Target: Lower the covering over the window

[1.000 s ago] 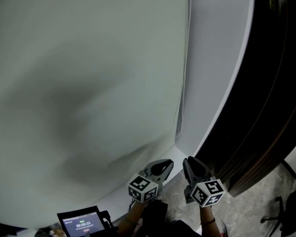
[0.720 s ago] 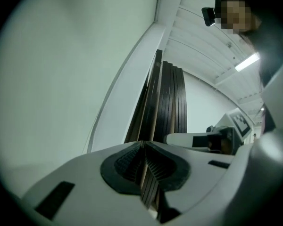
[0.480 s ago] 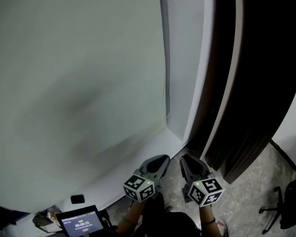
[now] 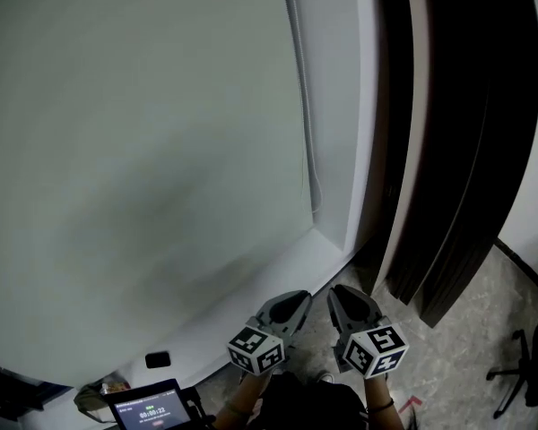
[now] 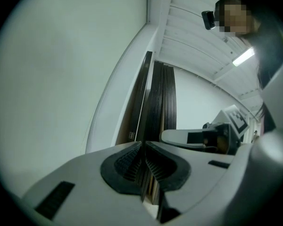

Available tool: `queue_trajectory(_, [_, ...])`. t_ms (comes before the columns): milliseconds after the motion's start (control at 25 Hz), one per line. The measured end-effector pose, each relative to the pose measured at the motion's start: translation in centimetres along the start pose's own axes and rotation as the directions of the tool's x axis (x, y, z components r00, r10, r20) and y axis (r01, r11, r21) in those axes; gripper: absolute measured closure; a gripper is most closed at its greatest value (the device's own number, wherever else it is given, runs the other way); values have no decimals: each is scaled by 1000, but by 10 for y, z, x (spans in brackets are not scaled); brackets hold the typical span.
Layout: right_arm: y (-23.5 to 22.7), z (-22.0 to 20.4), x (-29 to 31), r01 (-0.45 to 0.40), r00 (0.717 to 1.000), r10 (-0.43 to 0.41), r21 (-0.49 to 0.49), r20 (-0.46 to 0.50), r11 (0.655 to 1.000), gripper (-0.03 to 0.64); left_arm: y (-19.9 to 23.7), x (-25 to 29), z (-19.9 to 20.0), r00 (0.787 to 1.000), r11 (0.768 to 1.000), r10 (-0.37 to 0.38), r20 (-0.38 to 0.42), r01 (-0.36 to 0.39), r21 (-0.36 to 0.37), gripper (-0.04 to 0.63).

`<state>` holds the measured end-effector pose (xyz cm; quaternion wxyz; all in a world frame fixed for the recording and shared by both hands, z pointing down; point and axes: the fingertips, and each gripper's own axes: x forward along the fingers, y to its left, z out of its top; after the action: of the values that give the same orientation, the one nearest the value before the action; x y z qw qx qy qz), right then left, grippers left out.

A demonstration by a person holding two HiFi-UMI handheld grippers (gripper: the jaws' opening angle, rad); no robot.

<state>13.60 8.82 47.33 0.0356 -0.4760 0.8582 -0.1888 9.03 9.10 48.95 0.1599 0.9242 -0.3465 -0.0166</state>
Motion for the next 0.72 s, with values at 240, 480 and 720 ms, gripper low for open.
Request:
queue_trajectory(240, [34,-13,3,0,1000,0,9,0,1000,569,-2,-30,-2,999,999,-36,-22,36,24,568])
queue_trajectory(480, [77,-28,15,33,999,-33,6,7,999,569,8,-77,5,998,996,-61,-24,63,57,568])
queue_trajectory(720, [118,-41,19,77,997,-77,-8,15,997,569,18,-120,12,995,993,-98,-16,99,61,568])
